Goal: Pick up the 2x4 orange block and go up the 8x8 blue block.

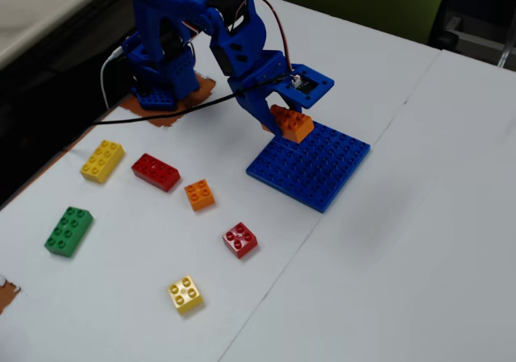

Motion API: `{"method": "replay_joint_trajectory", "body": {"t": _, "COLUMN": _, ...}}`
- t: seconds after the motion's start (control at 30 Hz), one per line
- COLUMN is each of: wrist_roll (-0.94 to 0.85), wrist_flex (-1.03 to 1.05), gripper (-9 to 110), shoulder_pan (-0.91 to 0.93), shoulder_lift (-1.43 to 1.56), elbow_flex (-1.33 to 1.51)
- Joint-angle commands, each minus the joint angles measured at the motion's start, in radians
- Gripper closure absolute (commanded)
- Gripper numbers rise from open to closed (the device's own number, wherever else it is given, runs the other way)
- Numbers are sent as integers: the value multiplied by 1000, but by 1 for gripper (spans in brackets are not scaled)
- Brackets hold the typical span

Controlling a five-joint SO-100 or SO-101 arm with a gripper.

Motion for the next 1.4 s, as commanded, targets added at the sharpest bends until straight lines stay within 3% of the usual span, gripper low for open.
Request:
{"method": "replay_joint_trajectory", "body": {"t": 0.0, "wrist_roll": 2, "wrist_flex": 28, "gripper": 101, "shoulder_pan": -21, "shoulder_lift": -8, "elbow_flex": -80}}
{"method": "replay_joint_trajectory", "body": {"t": 1.37, "wrist_roll": 66, "wrist_flex": 166, "gripper": 101, "shoulder_pan": -64, "shoulder_lift": -135, "elbow_flex": -264}}
